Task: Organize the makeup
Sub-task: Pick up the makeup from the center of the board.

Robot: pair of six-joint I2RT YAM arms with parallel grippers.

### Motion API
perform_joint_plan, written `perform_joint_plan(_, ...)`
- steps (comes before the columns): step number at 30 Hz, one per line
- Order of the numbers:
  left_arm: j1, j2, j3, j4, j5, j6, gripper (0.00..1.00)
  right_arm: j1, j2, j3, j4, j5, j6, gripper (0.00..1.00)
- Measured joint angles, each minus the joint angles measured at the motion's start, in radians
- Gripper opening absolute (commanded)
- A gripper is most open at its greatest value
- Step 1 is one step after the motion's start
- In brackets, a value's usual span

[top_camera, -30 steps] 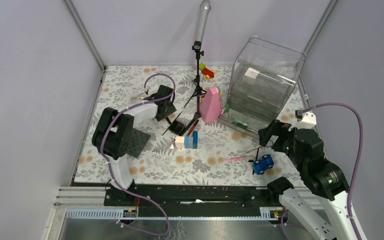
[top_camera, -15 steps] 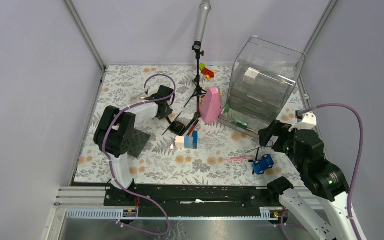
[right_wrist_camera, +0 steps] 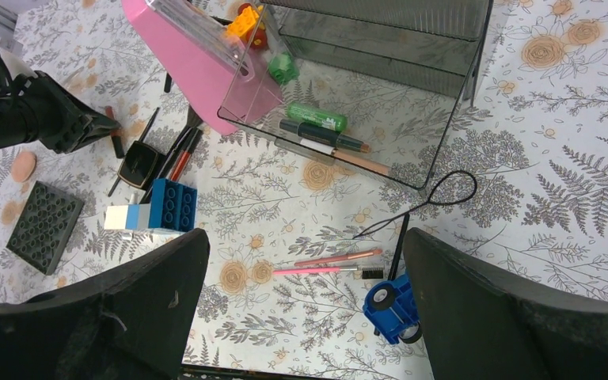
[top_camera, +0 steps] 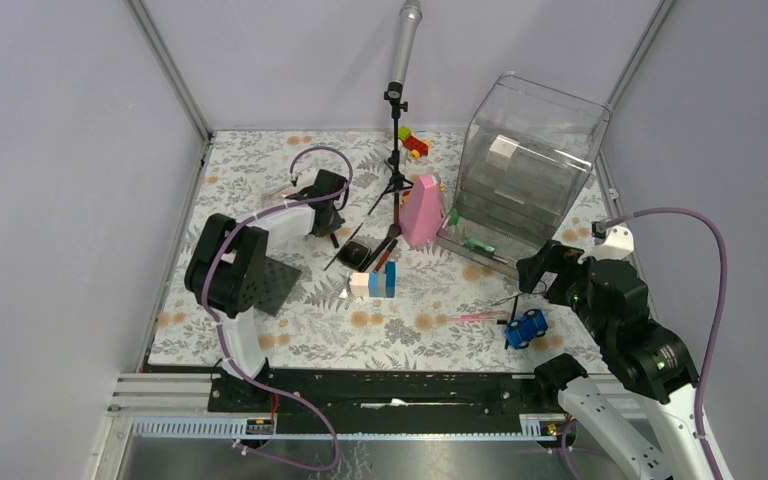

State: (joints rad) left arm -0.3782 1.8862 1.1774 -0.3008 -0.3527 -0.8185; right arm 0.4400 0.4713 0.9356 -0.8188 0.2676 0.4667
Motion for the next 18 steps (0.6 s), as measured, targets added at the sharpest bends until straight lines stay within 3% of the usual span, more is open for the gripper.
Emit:
perform_joint_plan(8, -0.032, -0.204, 0.000, -0.027, -0.056, 0.158, 0.00, 0.000, -0.008, 0.000, 0.000, 0.000, 0.003, 1.00)
perform_joint_plan(14, -0.265, -0.399, -0.002, 0.104, -0.090, 0.398, 0.00, 0.000, -0.035, 0.000, 0.000, 0.011, 0.007, 1.00)
perform_joint_plan(18, -0.377, -0.444, 0.011, 0.184, 0.093, 0.562, 0.00, 0.000, -0.088, 0.017, -0.002, 0.053, 0.010, 0.99)
